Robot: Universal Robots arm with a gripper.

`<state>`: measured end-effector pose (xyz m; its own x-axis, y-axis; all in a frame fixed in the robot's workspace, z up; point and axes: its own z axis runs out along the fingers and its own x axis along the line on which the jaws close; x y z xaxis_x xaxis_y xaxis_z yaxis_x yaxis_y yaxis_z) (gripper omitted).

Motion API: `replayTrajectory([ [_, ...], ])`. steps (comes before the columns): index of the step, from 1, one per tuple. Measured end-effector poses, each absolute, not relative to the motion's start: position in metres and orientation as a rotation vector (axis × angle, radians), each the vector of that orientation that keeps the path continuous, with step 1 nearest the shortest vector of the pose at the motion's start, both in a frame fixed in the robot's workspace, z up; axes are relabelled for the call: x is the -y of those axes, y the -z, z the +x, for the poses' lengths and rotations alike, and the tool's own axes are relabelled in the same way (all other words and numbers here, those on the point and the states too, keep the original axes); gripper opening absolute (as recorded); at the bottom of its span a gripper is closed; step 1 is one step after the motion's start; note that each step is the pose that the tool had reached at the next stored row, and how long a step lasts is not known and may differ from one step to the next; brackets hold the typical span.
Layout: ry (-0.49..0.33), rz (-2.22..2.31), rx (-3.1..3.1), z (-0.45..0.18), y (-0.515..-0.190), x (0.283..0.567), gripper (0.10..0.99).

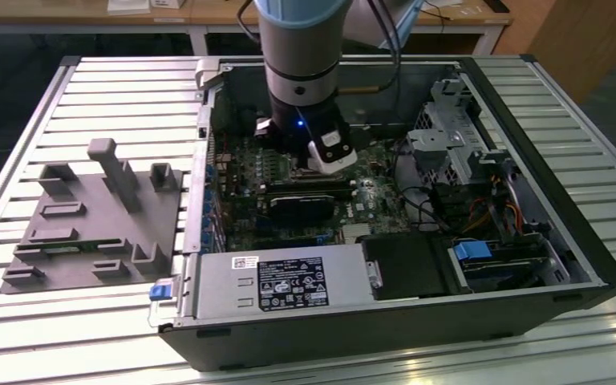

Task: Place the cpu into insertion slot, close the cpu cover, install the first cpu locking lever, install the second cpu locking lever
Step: 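Install the second cpu locking lever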

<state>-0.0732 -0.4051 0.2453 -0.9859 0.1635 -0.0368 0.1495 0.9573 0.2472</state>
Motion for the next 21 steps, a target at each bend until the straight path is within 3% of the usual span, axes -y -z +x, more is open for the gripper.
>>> replayTrajectory([
  [21, -0.372, 0.260, -3.051, -0.075, -0.225, 0.406, 0.102],
])
